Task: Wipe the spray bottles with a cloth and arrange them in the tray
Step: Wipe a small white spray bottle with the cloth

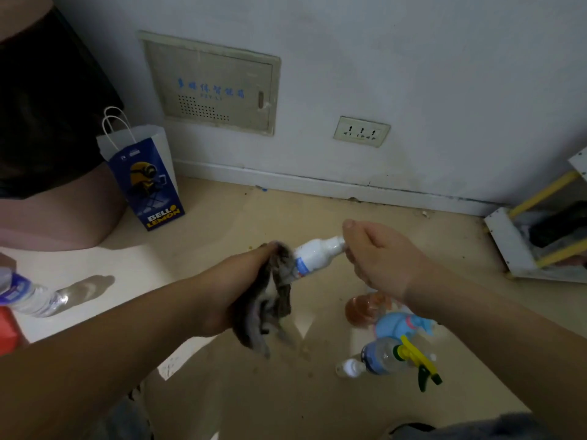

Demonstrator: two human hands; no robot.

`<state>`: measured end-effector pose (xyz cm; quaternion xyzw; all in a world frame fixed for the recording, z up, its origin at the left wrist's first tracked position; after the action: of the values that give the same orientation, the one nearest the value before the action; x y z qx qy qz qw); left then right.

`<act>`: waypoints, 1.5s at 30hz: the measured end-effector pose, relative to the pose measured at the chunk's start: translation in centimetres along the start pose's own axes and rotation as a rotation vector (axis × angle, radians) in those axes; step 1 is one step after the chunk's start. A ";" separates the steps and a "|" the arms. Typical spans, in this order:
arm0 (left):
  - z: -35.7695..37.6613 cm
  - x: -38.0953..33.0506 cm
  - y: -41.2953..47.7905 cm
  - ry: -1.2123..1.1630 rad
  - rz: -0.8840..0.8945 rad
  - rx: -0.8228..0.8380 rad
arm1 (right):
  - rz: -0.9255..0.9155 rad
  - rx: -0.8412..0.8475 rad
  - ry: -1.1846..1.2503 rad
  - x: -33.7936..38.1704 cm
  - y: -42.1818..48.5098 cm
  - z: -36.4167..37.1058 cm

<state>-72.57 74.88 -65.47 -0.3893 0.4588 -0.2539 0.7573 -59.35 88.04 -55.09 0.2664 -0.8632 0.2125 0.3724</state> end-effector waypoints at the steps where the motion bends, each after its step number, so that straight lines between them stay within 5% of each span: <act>1: -0.2 -0.4 0.0 0.020 0.051 -0.012 | 0.048 -0.007 0.084 -0.5 0.0 -0.1; 7: -0.4 -5.2 -4.1 0.394 0.594 -0.379 | 0.244 0.046 0.261 -2.4 -0.8 1.0; 11: 0.8 -5.5 -5.7 0.431 0.780 -0.358 | 0.258 0.036 0.347 -2.7 -1.0 1.5; 15: 1.4 -3.8 -4.2 0.256 0.623 -0.217 | 0.105 -0.001 0.486 -0.7 -1.3 1.3; 20: 1.2 -0.4 -0.8 0.091 0.301 -0.126 | -0.125 0.048 0.251 0.9 -1.4 2.1; 28: 1.1 -3.7 -3.4 0.473 0.487 -0.350 | -0.330 0.067 -0.143 1.0 -1.0 2.5; 33: 3.7 -6.3 -6.8 0.351 0.705 -0.178 | -0.263 0.177 -0.179 -0.1 -1.4 3.7; 38: 7.3 -6.0 -8.4 0.891 0.915 -0.291 | -0.151 0.272 -0.257 -0.2 -1.8 4.5; 45: 2.8 -4.7 -3.6 0.445 0.416 -0.285 | 0.064 -0.096 -0.043 -6.0 -1.0 -2.2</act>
<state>-72.24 77.33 -59.42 -0.3246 0.7133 -0.1060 0.6120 -54.07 90.29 -58.09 0.2252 -0.8883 0.1769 0.3590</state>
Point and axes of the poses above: each hand's wrist, its own y-axis towards the middle knuckle, its own z-axis out of the palm, x = y × z, the point moved 10 cm from there along y, towards the middle knuckle, and after that the axes turned 10 degrees about -z, right-handed, at the moved point
